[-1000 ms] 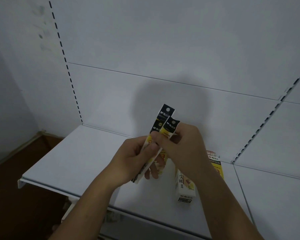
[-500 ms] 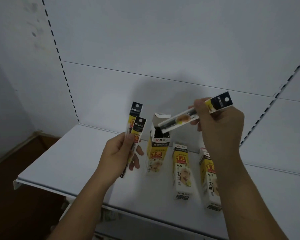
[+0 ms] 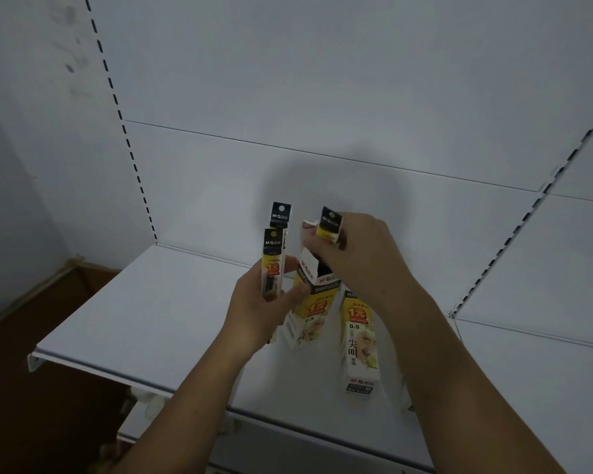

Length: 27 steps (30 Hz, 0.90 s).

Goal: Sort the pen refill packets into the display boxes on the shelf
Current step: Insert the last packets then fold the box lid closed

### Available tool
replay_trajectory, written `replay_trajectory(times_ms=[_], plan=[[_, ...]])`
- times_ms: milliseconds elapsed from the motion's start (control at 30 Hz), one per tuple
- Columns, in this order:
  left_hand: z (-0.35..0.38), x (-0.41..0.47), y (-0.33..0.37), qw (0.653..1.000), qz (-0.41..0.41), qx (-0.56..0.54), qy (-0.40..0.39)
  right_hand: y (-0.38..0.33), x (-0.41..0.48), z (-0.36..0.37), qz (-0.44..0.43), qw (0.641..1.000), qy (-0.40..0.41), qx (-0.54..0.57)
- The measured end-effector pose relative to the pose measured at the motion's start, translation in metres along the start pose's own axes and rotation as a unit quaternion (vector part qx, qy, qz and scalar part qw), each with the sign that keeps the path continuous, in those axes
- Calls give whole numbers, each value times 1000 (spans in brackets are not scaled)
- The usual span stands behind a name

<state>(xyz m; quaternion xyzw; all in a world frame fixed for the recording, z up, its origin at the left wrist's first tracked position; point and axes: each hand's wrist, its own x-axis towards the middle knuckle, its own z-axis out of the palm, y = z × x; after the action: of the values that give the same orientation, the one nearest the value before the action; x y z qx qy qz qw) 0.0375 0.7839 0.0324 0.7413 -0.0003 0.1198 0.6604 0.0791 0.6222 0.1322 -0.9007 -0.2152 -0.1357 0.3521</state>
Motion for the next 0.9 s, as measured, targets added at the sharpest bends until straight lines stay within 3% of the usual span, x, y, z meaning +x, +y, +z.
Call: replay_trajectory(times_ms=[167,333,533,700,833,900], plan=[[0,1,0,999,11,-21,21,3,-3,3,-13,1000,6,4],[-12,4,1,986,-20,-162,34,8,-6,-5,-40,998,51,18],[-23,-8,22,992,16,-127,19,14,-11,-9,-34,999,25,-6],[-22,-21,42,995,58,-68,-40,-7,-26,-13,-51,990,105,83],[-12,-25,55,990,101,7,-96,-26,-38,-8,-11,985,18,171],[-8,-25,56,989,90,4,-116,-24,-38,-6,-8,984,26,177]])
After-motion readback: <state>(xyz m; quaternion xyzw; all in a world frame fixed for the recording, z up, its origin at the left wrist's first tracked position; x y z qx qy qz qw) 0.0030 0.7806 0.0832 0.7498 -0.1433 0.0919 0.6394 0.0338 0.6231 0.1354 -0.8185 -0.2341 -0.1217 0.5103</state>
